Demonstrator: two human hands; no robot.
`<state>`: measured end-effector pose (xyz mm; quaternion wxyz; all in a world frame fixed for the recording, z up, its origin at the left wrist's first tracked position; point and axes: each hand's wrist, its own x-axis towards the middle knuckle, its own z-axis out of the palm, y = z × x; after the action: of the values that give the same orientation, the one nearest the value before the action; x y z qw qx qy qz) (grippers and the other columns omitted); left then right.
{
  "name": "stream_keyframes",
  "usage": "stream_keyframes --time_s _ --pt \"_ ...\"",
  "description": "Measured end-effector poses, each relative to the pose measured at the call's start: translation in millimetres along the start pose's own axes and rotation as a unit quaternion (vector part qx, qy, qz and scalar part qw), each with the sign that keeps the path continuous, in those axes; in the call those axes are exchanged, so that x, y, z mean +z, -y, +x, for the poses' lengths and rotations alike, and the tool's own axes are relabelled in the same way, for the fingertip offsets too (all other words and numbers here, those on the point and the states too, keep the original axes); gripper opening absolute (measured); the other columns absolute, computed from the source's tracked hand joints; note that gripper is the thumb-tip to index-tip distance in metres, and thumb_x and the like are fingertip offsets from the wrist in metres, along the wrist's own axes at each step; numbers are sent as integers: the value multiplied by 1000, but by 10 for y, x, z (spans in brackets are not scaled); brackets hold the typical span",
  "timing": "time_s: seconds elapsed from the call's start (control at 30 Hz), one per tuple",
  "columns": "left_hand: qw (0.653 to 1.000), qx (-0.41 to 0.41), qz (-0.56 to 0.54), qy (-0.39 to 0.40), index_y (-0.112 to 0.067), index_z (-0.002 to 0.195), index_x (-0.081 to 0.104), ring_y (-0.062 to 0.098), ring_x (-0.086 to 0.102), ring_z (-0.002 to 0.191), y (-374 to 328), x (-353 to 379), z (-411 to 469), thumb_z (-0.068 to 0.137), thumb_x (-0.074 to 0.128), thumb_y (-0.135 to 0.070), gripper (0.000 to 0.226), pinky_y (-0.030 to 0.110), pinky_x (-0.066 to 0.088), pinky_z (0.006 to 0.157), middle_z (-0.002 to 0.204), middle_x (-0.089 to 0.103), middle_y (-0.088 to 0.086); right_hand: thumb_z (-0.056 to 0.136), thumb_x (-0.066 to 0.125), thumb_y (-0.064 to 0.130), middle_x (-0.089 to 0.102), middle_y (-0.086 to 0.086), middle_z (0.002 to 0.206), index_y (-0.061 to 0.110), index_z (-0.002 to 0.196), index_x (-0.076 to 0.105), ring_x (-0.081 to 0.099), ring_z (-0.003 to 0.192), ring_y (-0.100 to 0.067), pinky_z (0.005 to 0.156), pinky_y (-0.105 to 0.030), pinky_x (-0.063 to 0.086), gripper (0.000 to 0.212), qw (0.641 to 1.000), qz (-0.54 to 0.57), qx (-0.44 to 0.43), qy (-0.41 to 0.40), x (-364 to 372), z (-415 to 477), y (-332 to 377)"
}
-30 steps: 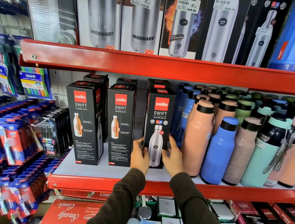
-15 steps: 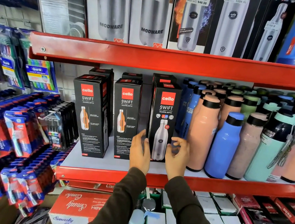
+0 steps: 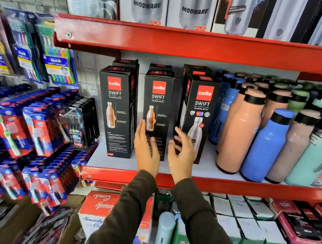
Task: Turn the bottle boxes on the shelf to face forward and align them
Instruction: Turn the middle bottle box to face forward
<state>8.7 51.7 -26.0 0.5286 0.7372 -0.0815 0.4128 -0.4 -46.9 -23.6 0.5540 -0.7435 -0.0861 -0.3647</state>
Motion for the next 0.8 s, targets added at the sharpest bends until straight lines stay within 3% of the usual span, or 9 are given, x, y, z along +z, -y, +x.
stream_keyframes --time_s 0.1,0.17,0.23,0.3,0.5,0.6,0.8 --pt "997 -65 -22 41 -4 151 21 20 22 149 129 -30 59 100 39 -5 55 30 17 122 160 24 11 98 47 5 45 -5 148 13 145 42 42 137 -15 111 -27 39 48 996 -19 65 58 138 44 -46" --pt "991 -114 -28 64 -5 151 24 24 29 146 202 -35 88 101 38 -9 52 25 20 119 157 30 12 99 45 6 42 -8 152 11 147 37 36 143 -20 117 -31 30 49 990 -44 103 82 215 93 -73" --pt "986 -145 -20 81 -6 149 30 25 42 138 276 -43 118 102 38 -12 49 9 25 102 150 43 13 99 46 8 48 -13 147 9 146 40 43 138 -25 116 -34 33 47 986 -54 134 84 283 138 -93" --pt "984 -156 -14 81 -7 146 38 28 53 126 341 -63 148 102 39 -12 45 6 29 89 138 56 15 99 48 9 56 -16 139 8 143 43 53 130 -27 112 -37 40 44 983 -51 156 81 322 159 -107" --pt "979 -185 -33 83 -8 135 54 11 56 105 439 -144 252 100 46 -13 36 -5 31 81 126 65 14 98 50 7 63 -12 131 12 139 50 61 120 -22 106 -33 47 41 984 -4 169 54 353 134 -98" --pt "978 -184 -48 87 -7 133 55 8 53 106 456 -172 265 99 48 -12 36 -14 28 76 128 65 13 98 50 7 62 -11 133 11 138 51 60 122 -20 107 -32 45 40 984 4 169 49 353 118 -90" --pt "977 -166 -97 88 -11 133 57 8 58 113 413 -235 287 98 49 -15 35 -7 36 87 129 65 8 98 51 9 63 -9 132 13 139 50 61 119 -20 107 -36 46 42 986 1 167 30 356 154 -34"
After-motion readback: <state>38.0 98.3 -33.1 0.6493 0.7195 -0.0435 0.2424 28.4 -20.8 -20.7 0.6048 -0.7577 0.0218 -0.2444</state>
